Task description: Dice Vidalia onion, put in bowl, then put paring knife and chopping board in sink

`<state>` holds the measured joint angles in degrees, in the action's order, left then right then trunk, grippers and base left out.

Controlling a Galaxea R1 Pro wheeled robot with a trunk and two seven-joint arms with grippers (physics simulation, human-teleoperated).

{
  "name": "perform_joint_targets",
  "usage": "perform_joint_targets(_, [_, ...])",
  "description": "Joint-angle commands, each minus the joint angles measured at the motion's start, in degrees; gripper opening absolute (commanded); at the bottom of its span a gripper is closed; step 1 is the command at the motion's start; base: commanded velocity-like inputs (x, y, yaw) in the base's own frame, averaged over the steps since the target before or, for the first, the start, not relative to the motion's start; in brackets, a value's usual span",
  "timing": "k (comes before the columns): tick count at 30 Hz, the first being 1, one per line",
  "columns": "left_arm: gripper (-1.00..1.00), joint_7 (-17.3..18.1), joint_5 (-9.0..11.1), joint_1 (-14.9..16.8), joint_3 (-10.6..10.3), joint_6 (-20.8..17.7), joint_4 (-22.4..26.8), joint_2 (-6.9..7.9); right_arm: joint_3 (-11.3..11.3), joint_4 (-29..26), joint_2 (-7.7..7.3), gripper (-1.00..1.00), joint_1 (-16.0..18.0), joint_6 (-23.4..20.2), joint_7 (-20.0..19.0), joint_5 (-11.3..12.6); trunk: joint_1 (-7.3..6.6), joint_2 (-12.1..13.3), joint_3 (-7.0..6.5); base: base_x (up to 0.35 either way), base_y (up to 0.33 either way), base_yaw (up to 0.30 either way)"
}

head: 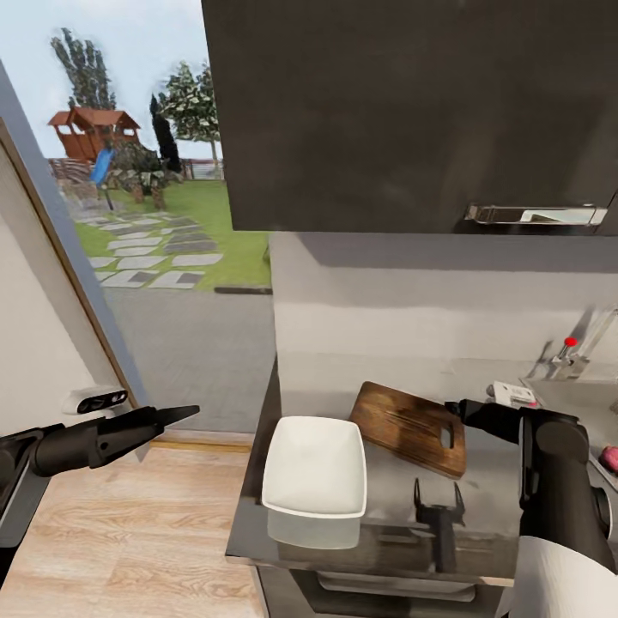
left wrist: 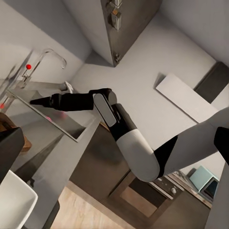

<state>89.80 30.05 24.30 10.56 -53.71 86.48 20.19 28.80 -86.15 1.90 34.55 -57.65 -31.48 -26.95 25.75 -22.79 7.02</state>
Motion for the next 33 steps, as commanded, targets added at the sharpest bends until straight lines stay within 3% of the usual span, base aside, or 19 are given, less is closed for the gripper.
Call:
perform_joint_targets(1, [1.0,0.2,-0.03,0.05,-0.03,-0.61,0.01,0.02,0.05,-0.03,0.08,1.0,0.08,-0.12,-0.56,-0.58,0.04,-0.13,0.13,0.0,0.0,0.0])
perform_joint_targets(13, [1.0,0.2,0.07,0.05,-0.09,-0.63,-0.02,0.02,0.75,0.16,0.15,1.0,0.08,-0.25,-0.85,-0.34,0.04,-0.13,0.13,0.001,-0.001,0.0])
perform_joint_targets(19, [1.0,-1.4,0.14,0.06,-0.15,-0.65,-0.08,0.02,3.45,0.19,-0.03,1.0,0.08,-0.26,-0.61,-0.21,0.04,-0.13,0.13,0.104,-0.114,0.0])
perform_joint_targets(33, [1.0,-2.16,0.17,0.06,-0.19,-0.61,-0.08,-0.69,3.89,0.19,-0.04,1.0,0.08,-0.18,-0.52,-0.21,0.04,-0.13,-0.3,0.018,-0.018,-0.093])
